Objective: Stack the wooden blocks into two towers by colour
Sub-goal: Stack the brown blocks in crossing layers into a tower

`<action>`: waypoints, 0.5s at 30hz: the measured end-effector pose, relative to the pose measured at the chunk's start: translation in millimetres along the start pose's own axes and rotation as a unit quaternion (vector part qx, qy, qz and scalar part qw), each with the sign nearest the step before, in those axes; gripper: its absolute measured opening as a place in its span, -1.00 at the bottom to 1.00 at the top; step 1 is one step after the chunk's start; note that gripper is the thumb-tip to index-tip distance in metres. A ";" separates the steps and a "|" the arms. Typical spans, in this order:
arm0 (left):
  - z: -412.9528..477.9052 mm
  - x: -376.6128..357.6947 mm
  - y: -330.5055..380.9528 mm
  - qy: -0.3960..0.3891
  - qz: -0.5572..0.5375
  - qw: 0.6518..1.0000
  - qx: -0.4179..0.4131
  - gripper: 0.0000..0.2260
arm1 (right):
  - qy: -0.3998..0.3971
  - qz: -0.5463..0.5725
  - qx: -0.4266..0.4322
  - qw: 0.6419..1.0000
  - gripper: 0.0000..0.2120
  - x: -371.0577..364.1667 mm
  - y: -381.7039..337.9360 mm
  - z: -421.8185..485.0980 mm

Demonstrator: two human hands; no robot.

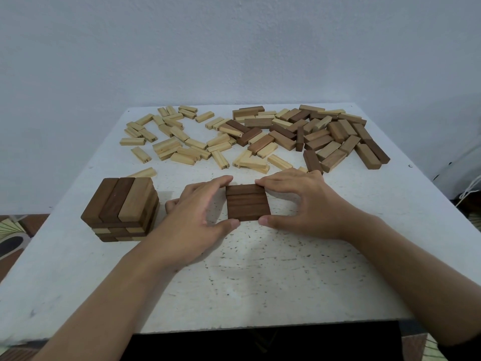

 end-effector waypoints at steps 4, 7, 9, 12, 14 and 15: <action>1.9 -0.9 -4.4 0.001 -0.010 1.000 -0.008 -0.36 | 0.000 0.003 0.001 1.000 -0.20 -0.1 -0.7 -0.2; 2.3 -1.7 -5.7 0.000 -0.003 1.000 0.001 -0.37 | 0.001 0.001 -0.001 1.000 -0.19 0.9 -1.2 -0.7; 1.8 -2.0 -5.0 -0.002 0.003 1.000 0.003 -0.37 | 0.002 0.001 0.001 1.000 -0.18 1.6 -2.3 -1.2; 1.6 -1.8 -4.5 -0.003 -0.003 1.000 0.002 -0.37 | 0.001 0.007 0.000 1.000 -0.17 3.1 -2.6 -1.8; 0.7 -1.7 -3.5 -0.004 0.002 1.000 0.006 -0.37 | -0.004 0.008 0.000 1.000 -0.16 4.2 -1.7 -2.3; 0.7 -1.2 -2.2 -0.004 0.006 1.000 0.005 -0.37 | -0.007 0.010 -0.001 1.000 -0.17 5.1 -1.2 -2.6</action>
Point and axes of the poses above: each hand's wrist, its own z-axis towards the middle knuckle, its own x-axis out of the back of the hand, y = z × x, the point moved 9 cm from there along z, towards the middle knuckle, and after that the axes turned 4 degrees about z, right-handed, at the moved point
